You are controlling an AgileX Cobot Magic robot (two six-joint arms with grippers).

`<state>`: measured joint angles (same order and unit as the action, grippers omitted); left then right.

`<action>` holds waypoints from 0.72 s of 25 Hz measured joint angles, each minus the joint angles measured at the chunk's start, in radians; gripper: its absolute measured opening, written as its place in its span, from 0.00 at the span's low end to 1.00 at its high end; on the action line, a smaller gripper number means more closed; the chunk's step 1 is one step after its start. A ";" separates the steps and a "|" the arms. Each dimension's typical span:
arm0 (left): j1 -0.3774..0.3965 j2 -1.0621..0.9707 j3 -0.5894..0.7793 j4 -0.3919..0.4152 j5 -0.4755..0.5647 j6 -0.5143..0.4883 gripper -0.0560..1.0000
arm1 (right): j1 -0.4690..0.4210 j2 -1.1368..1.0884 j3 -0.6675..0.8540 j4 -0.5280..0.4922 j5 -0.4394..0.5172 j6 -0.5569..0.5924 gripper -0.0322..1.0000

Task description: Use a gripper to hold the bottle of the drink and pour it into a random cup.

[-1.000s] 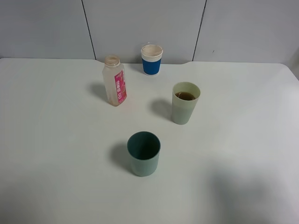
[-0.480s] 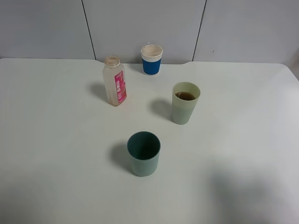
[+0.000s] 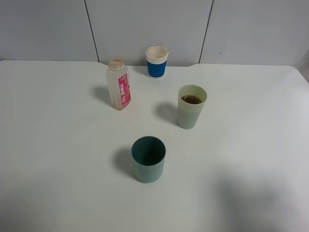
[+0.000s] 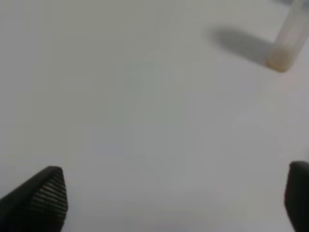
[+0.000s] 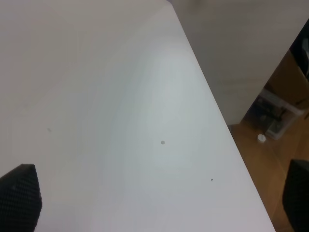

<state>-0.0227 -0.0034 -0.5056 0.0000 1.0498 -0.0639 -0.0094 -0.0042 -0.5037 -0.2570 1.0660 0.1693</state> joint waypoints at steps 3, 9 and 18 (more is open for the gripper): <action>0.000 0.000 0.001 -0.010 0.000 0.003 0.86 | 0.000 0.000 0.000 0.000 0.000 0.000 1.00; 0.000 0.000 0.001 -0.017 0.000 0.013 0.86 | 0.000 0.000 0.000 0.000 0.000 0.000 1.00; 0.000 0.000 0.001 -0.019 0.000 0.015 0.86 | 0.000 0.000 0.000 0.000 0.000 0.000 1.00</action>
<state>-0.0227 -0.0034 -0.5049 -0.0190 1.0498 -0.0486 -0.0094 -0.0042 -0.5037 -0.2570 1.0660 0.1693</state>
